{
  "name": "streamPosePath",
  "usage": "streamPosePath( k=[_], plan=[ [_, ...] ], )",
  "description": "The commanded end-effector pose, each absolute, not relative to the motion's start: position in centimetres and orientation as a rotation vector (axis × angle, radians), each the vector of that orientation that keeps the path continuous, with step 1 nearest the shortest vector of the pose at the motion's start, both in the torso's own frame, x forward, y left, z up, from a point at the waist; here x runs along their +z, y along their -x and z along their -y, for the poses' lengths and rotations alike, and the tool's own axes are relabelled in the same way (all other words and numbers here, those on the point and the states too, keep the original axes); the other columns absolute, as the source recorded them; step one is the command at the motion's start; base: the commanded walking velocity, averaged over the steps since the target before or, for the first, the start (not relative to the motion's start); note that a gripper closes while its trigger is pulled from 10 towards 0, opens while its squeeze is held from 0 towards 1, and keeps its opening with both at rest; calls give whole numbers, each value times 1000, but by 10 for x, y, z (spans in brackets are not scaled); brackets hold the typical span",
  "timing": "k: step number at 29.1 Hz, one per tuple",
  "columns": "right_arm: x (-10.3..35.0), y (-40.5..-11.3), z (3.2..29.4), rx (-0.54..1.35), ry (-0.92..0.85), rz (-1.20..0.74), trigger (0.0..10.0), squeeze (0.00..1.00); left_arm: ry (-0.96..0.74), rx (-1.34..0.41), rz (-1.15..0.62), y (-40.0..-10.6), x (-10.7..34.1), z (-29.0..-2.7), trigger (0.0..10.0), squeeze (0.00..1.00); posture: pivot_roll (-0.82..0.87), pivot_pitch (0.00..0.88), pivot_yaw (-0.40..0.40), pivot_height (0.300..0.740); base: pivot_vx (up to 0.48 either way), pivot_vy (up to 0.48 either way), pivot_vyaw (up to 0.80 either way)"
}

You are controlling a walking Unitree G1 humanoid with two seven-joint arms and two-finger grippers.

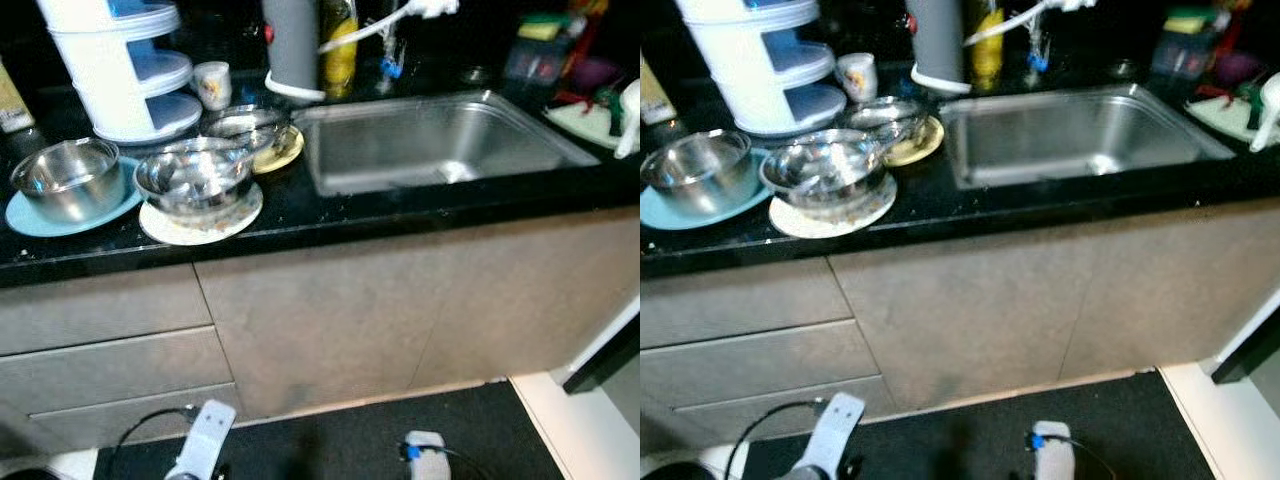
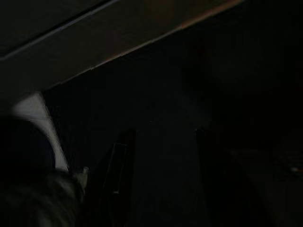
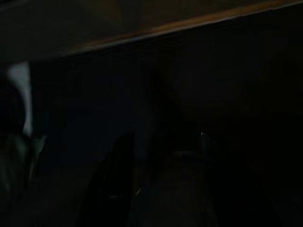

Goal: Kitchen organization

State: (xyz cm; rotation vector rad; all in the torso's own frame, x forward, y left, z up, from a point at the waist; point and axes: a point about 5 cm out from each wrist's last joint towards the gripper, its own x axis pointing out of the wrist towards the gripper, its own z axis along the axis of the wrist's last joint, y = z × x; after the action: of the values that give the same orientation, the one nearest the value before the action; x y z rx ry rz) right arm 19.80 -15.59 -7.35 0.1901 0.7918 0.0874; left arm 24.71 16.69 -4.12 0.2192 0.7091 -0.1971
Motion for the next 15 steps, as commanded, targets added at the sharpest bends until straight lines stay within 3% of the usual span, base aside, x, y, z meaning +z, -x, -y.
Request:
streamPosePath(
  k=[1,10,15],
  plan=[
    [-76,-195,157,79,-195,-806,10000,0,-221,-195,-774,-232,-53,-171,10000,0,-50,162,31,740,0,0,800],
    [-76,-194,156,71,-199,-810,10000,0,-222,-206,-780,-233,-52,-171,10000,0,-47,164,38,740,0,0,800],
    [-78,-191,160,32,-190,-828,10000,0,-221,-214,-787,-233,-52,-170,10000,0,-47,167,37,740,0,0,0]
  ],
)
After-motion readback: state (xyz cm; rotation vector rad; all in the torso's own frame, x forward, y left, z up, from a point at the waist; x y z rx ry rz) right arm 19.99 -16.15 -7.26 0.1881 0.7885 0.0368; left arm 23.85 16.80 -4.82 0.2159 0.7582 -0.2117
